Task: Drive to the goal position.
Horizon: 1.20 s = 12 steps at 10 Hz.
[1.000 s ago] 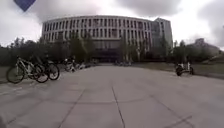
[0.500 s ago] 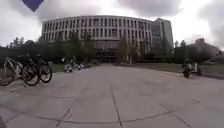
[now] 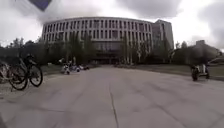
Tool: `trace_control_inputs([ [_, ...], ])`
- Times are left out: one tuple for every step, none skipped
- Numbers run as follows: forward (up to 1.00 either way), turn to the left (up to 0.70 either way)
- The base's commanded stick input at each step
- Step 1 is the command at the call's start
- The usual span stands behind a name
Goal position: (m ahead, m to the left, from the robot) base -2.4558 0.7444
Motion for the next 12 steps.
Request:
trace_control_inputs([
  [1.00, 0.00],
  [1.00, 0.00],
  [1.00, 0.00],
  [1.00, 0.00],
  [1.00, 0.00],
  [1.00, 0.00],
  [1.00, 0.00],
  [1.00, 0.00],
  [1.00, 0.00],
  [1.00, 0.00],
  [1.00, 0.00],
  [1.00, 0.00],
])
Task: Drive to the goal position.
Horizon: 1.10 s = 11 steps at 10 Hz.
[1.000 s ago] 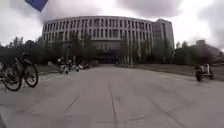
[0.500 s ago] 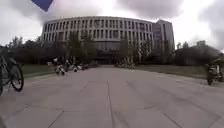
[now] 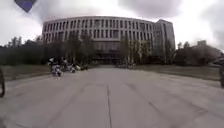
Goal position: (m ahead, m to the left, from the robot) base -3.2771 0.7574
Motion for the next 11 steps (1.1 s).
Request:
trace_control_inputs([
  [1.00, 0.00],
  [1.00, 0.00],
  [1.00, 0.00],
  [1.00, 0.00],
  [1.00, 0.00],
  [1.00, 0.00],
  [1.00, 0.00],
  [1.00, 0.00],
  [1.00, 0.00],
  [1.00, 0.00],
  [1.00, 0.00],
])
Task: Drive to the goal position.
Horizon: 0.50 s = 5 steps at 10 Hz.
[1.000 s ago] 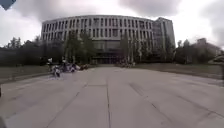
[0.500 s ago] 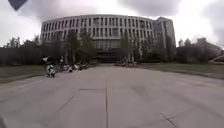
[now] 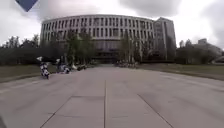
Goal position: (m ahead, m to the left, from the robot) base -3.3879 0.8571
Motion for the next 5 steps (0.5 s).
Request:
trace_control_inputs([
  [1.00, 0.00],
  [1.00, 0.00],
  [1.00, 0.00],
  [1.00, 0.00],
  [1.00, 0.00],
])
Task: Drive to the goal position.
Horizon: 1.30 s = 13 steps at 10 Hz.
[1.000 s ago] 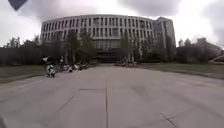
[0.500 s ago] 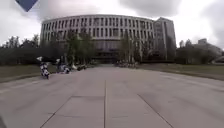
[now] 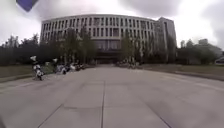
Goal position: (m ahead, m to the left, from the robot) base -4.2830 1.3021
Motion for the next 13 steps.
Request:
trace_control_inputs([
  [1.00, 0.00],
  [1.00, 0.00],
  [1.00, 0.00],
  [1.00, 0.00],
  [1.00, 0.00],
  [1.00, 0.00],
  [1.00, 0.00],
  [1.00, 0.00],
  [1.00, 0.00],
  [1.00, 0.00],
  [1.00, 0.00],
  [1.00, 0.00],
  [1.00, 0.00],
])
